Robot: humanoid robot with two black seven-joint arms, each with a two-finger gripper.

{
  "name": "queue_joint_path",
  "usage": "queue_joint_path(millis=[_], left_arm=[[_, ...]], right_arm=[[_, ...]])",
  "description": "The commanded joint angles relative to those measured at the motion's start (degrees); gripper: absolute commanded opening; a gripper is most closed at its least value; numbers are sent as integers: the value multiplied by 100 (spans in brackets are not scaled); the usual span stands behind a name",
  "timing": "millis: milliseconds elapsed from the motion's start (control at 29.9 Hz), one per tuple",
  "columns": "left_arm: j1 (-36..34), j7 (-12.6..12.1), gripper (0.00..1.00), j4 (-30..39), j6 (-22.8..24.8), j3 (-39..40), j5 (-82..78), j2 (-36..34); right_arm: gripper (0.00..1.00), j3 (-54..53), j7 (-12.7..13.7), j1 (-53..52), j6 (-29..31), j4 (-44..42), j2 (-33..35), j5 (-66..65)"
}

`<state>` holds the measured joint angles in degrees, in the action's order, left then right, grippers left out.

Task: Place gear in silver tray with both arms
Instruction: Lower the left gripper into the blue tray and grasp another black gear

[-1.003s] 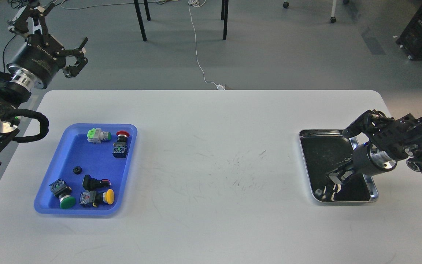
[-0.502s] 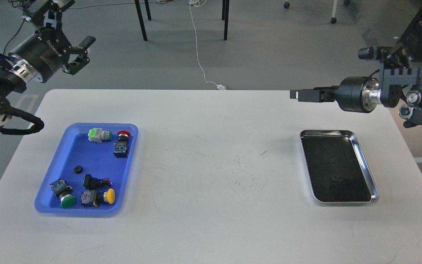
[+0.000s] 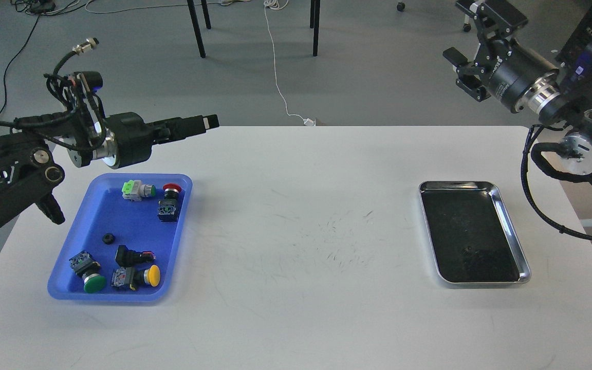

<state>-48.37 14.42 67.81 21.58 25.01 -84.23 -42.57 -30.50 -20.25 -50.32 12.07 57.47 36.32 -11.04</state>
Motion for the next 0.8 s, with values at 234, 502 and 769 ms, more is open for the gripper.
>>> queue_joint_path(millis=[234,502,769], left_arm=[[12,34,76,189,-250,-1243,-2131,-612],[38,34,66,-197,-619,-1956,-2844,-867],[337,34,63,-347,-646,-1982,-2783,-902]], right_arm=[[98,-1897,-58,2358,1517,54,-336,1912],[98,-2215,-67,2676,1593,72,-468,1912],[98,-2443,-67,2667,1593,45,-626,1903]])
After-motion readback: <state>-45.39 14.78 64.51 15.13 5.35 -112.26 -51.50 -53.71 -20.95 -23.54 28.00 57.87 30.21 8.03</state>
